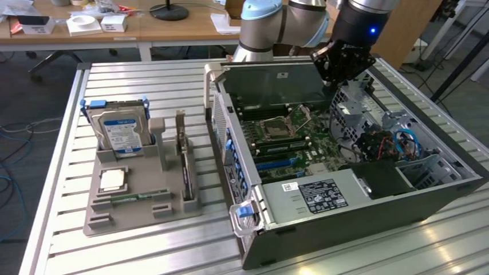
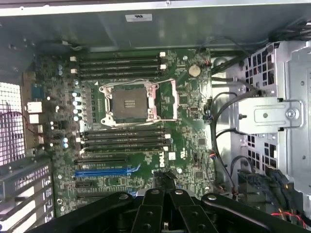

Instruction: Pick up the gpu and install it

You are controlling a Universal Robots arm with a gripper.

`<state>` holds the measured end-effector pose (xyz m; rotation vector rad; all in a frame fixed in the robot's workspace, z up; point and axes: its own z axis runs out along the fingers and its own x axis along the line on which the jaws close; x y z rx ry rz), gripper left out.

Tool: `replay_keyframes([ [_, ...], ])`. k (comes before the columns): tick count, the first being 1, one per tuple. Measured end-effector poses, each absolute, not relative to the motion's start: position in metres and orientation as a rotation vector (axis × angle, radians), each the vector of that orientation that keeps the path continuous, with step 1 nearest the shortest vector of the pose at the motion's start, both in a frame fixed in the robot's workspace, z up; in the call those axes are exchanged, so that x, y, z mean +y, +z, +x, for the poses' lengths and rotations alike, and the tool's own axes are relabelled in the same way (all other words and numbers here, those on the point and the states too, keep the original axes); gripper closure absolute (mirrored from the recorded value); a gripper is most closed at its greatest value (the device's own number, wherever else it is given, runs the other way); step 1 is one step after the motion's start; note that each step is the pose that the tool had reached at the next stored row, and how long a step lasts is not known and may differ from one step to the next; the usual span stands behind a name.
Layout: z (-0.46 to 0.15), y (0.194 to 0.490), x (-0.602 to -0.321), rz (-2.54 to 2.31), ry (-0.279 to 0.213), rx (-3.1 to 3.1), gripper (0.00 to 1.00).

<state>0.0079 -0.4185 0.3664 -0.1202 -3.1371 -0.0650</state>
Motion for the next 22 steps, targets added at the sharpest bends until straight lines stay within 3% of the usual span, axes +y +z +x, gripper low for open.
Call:
replay_keyframes([
  [14, -0.034, 0.366, -0.419, -0.12, -0.08, -3.136, 0.9],
  [22, -0.044, 0.366, -0.444, -0.12, -0.08, -3.137, 0.9],
])
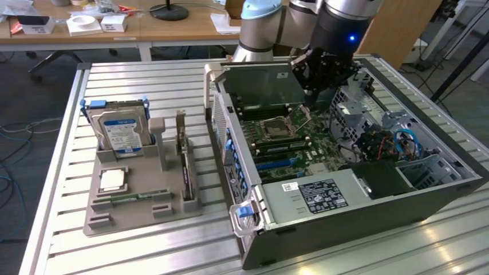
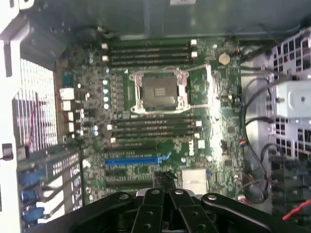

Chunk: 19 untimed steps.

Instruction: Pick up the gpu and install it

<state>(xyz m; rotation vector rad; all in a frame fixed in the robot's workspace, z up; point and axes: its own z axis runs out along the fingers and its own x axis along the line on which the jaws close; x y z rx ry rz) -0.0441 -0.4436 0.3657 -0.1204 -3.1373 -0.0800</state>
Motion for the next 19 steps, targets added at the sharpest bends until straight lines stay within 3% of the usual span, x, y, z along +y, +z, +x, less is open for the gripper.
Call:
replay_keyframes([
  [19, -0.01, 0.364, -0.434, -0.12, -0.109, -3.137, 0.9],
])
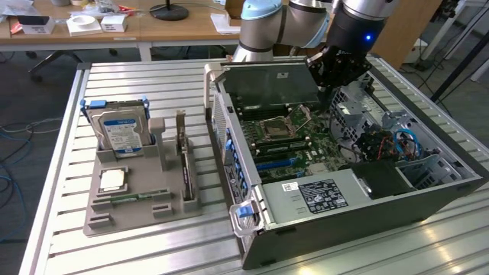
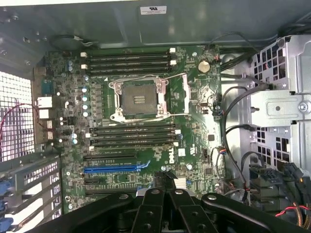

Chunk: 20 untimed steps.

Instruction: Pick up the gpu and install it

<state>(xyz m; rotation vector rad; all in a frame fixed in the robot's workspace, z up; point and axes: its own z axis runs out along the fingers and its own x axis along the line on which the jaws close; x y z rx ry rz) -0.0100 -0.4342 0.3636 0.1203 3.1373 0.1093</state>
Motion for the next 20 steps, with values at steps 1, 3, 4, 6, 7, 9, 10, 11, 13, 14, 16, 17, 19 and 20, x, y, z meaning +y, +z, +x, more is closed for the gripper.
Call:
replay_keyframes([
  [1, -0.01, 0.364, -0.434, 0.12, 0.109, 3.137, 0.9],
  [3, -0.01, 0.364, -0.434, 0.12, 0.109, 3.137, 0.9],
  [4, -0.01, 0.364, -0.434, 0.12, 0.109, 3.137, 0.9],
  [6, -0.01, 0.364, -0.434, 0.12, 0.109, 3.137, 0.9],
  [7, -0.01, 0.364, -0.434, 0.12, 0.109, 3.137, 0.9],
  [9, -0.01, 0.363, -0.434, 0.12, 0.109, 3.137, 0.9],
  [10, -0.01, 0.363, -0.434, 0.12, 0.11, 3.137, 0.9],
  [11, -0.01, 0.362, -0.434, 0.12, 0.11, 3.137, 0.9],
  [13, -0.01, 0.36, -0.434, 0.12, 0.109, 3.137, 0.9],
  [14, -0.01, 0.358, -0.434, 0.12, 0.11, 3.137, 0.9],
  [16, -0.01, 0.355, -0.434, 0.12, 0.11, 3.137, 0.9],
  [17, -0.01, 0.354, -0.434, 0.12, 0.11, 3.137, 0.9],
  [19, -0.01, 0.35, -0.434, 0.12, 0.11, 3.137, 0.9],
  [20, -0.01, 0.348, -0.434, 0.12, 0.11, 3.137, 0.9],
])
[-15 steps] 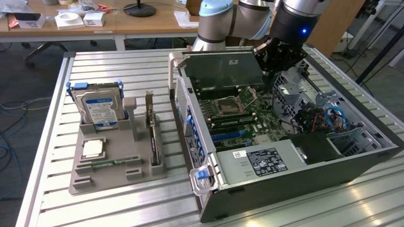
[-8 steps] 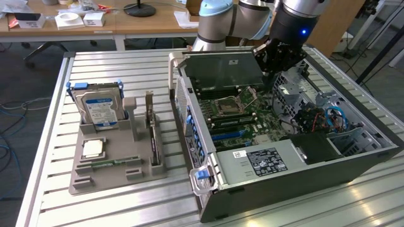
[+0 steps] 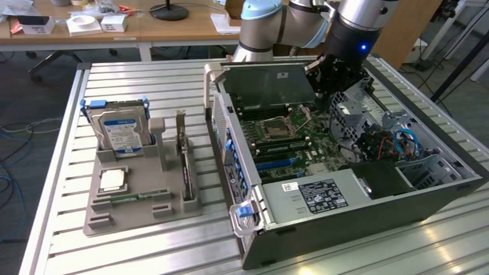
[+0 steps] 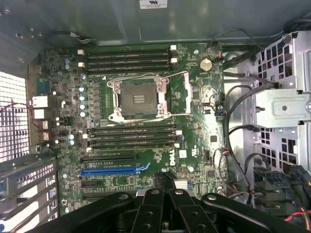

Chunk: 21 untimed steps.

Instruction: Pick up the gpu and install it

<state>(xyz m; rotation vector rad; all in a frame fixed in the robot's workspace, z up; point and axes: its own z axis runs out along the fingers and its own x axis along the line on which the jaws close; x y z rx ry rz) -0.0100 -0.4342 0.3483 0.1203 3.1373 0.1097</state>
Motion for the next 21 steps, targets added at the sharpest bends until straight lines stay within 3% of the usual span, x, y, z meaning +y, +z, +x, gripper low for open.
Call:
replay_keyframes([
  [9, -0.01, 0.332, -0.434, 0.12, 0.11, 3.137, 0.9],
  [21, -0.01, 0.339, -0.434, 0.12, 0.11, 3.137, 0.9],
])
